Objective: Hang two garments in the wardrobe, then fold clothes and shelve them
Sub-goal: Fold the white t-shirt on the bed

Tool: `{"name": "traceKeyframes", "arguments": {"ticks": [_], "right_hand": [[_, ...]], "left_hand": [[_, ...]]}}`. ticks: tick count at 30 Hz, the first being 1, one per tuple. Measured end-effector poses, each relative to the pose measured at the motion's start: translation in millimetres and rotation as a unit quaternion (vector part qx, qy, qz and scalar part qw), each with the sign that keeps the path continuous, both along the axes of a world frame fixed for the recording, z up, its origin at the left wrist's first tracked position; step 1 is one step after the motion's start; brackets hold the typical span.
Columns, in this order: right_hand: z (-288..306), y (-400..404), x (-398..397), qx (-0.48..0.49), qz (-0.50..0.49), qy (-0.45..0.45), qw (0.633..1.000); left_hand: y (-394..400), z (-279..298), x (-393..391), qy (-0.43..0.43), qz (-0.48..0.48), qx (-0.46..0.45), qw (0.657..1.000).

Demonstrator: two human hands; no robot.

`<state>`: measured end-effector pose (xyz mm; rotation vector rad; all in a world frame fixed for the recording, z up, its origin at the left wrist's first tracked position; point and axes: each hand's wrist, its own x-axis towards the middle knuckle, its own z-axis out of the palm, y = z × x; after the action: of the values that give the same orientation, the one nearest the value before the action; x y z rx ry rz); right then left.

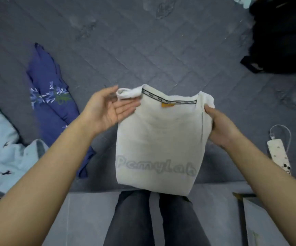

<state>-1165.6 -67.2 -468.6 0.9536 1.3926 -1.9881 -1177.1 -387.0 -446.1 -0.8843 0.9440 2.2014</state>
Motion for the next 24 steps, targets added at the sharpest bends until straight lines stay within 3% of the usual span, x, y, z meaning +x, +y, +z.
{"name": "traceKeyframes", "arguments": {"ticks": [3, 6, 8, 15, 24], "right_hand": [[-80.1, -7.7, -17.0, 0.044, -0.01, -0.025, 0.999], [-158.3, -2.4, 11.3, 0.162, 0.044, -0.086, 0.982], [-186.2, 5.1, 39.5, 0.214, 0.061, -0.086, 0.971], [-191.5, 22.0, 168.9, 0.214, 0.145, -0.108, 0.96], [-194.0, 28.1, 217.6, 0.226, 0.159, -0.09, 0.957]], "left_hand": [[23.3, -74.6, -11.9, -0.045, 0.076, -0.042, 0.995], [33.7, -157.4, 25.6, -0.08, 0.0, -0.294, 0.953], [37.0, -191.7, 69.9, -0.101, -0.057, -0.38, 0.918], [51.6, -214.4, 205.4, -0.085, -0.106, -0.4, 0.906], [41.8, -219.2, 240.7, -0.091, -0.099, -0.454, 0.881]]}}
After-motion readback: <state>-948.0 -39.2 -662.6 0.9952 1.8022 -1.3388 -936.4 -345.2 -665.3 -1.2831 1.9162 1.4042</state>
